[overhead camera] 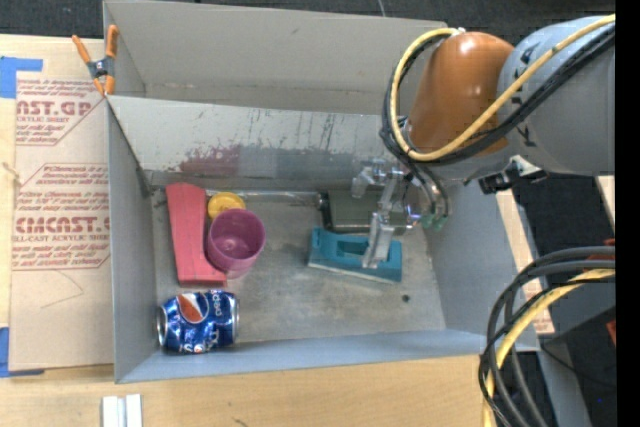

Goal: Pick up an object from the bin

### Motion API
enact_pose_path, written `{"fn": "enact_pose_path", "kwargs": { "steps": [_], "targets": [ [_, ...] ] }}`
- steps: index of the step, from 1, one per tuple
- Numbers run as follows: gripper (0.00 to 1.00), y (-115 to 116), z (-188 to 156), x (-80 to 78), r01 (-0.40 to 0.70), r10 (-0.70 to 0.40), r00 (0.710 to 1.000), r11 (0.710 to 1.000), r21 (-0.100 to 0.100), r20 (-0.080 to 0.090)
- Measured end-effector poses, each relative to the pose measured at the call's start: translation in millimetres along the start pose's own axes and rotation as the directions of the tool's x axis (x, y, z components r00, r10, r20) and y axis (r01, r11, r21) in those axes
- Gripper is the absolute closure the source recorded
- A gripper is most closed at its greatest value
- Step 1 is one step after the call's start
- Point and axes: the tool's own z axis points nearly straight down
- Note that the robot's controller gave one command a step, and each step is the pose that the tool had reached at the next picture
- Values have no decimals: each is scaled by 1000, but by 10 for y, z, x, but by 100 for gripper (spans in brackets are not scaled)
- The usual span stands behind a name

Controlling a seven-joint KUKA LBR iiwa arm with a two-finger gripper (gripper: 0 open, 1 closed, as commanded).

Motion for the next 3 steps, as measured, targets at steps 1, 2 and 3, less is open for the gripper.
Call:
{"fn": "enact_pose_path", "kwargs": {
  "steps": [1, 2, 3],
  "targets": [
    [0, 223, 382, 97, -165, 165, 986, 986, -1, 4],
    [0, 389, 647, 134, -207, 207, 978, 978, -1, 2],
    [100, 307, 845, 148, 470, -470, 882, 882, -2, 4]
  ]
}}
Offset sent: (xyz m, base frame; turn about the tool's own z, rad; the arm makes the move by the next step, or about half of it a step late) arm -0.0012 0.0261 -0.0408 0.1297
